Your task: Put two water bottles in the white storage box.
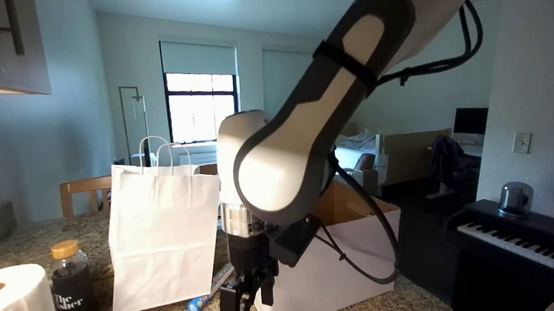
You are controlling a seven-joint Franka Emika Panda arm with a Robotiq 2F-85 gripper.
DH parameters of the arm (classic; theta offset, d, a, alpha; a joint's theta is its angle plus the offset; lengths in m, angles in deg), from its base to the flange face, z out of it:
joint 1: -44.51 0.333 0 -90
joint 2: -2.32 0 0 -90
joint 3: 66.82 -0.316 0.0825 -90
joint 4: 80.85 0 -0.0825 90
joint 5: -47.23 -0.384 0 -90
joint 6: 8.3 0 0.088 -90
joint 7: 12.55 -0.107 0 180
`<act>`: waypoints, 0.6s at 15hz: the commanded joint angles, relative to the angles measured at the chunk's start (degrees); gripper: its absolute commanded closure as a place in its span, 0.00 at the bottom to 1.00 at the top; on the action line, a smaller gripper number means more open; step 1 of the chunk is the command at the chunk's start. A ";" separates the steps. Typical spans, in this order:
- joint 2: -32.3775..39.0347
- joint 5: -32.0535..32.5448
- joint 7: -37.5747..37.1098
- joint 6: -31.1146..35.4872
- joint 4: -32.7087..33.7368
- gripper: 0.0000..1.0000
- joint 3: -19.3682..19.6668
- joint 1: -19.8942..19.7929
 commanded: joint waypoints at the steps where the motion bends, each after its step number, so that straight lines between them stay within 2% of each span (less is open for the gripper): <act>1: 2.88 -0.46 -3.29 5.77 -2.47 0.00 -0.29 0.56; 7: 2.36 0.17 -9.26 8.15 -4.68 0.00 0.12 1.47; 8: 2.09 0.24 -10.48 8.13 -5.03 0.06 0.13 1.71; 9: 1.92 0.18 -11.30 7.93 -5.20 0.20 0.10 1.83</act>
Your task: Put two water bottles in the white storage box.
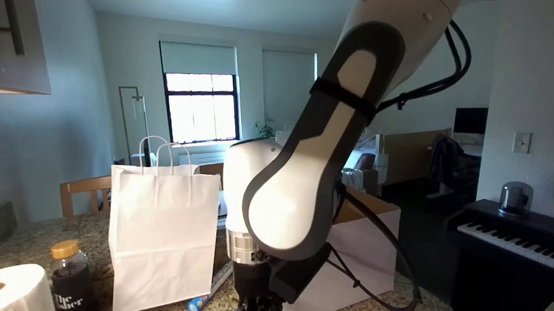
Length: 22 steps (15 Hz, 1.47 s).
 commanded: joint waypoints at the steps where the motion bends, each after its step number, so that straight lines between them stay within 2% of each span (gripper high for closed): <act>1: -2.47 0.11 -4.80 2.05 -3.49 0.32 0.16 1.19; 10: -3.57 -0.18 -9.66 1.33 -4.44 0.92 -0.05 1.82; 14: -6.01 -1.29 -10.90 -2.71 -3.49 0.97 -0.30 1.59; 15: -6.77 -0.94 -10.44 -3.62 -3.36 0.95 -0.13 1.33; 16: -7.36 -1.59 -9.47 -4.63 -3.02 0.70 -0.14 0.87; 18: -8.86 -2.03 -8.68 -6.71 -2.86 0.67 0.00 0.52; 22: -10.42 -4.53 -7.19 -8.22 -3.11 0.42 -0.21 0.45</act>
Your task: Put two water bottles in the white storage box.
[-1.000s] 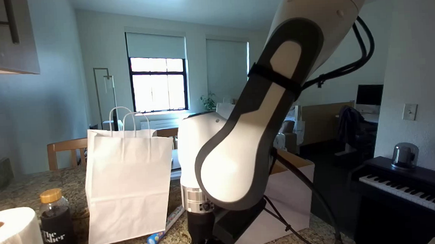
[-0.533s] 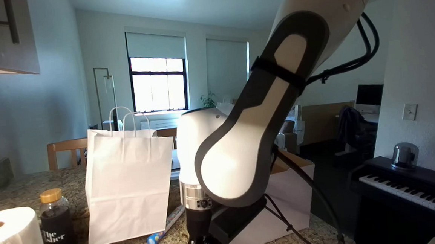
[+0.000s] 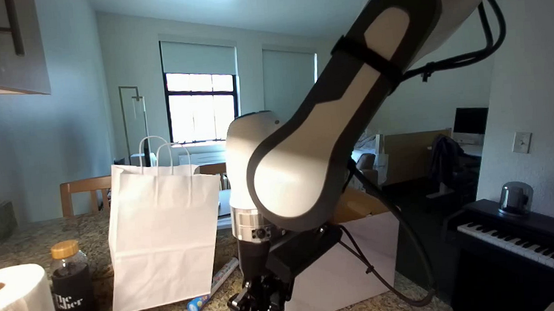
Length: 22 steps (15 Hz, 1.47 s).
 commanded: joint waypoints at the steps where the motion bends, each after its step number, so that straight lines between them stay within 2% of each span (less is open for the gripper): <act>1: -2.25 -4.15 2.95 -1.58 -1.30 0.36 -0.83 -0.37; 6: 0.19 -8.45 6.01 -1.79 -0.78 0.03 -1.63 -0.13; 7: 0.47 -9.25 6.45 -1.05 -1.12 0.04 -1.65 -0.25; 8: 0.72 -9.61 6.28 -1.05 -1.21 0.40 -1.62 -0.32; 9: 1.05 -9.95 6.47 -1.00 -1.19 0.36 -1.58 -0.40; 10: 1.42 -10.30 6.75 -0.97 -1.08 0.37 -1.54 -0.49; 18: 2.04 -12.08 10.71 -2.70 -0.16 0.90 -1.36 -1.45; 19: 1.66 -12.35 11.45 -2.97 -0.26 0.86 -1.37 -1.55; 22: -1.45 -11.26 11.81 -6.68 -0.68 0.86 -0.50 -2.14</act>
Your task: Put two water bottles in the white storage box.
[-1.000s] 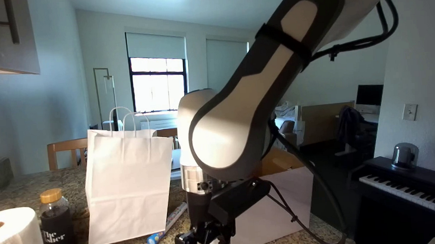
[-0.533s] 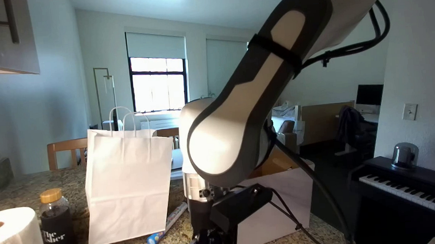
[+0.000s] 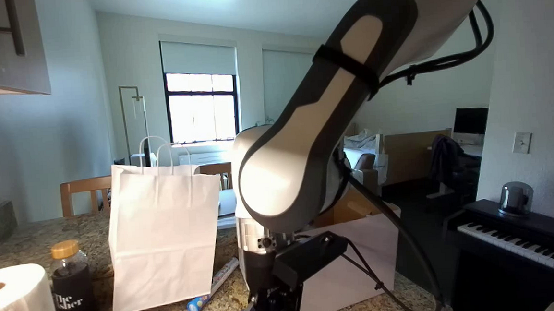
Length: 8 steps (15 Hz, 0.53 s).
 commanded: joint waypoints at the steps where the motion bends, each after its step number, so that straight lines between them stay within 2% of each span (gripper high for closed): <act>1: -5.29 -0.10 2.73 -6.34 -0.52 0.86 0.71 -1.73; 4: -10.92 4.43 3.72 -16.52 2.37 0.86 2.64 -3.11; 8: -15.88 12.59 6.45 -33.53 12.30 0.86 5.18 -5.16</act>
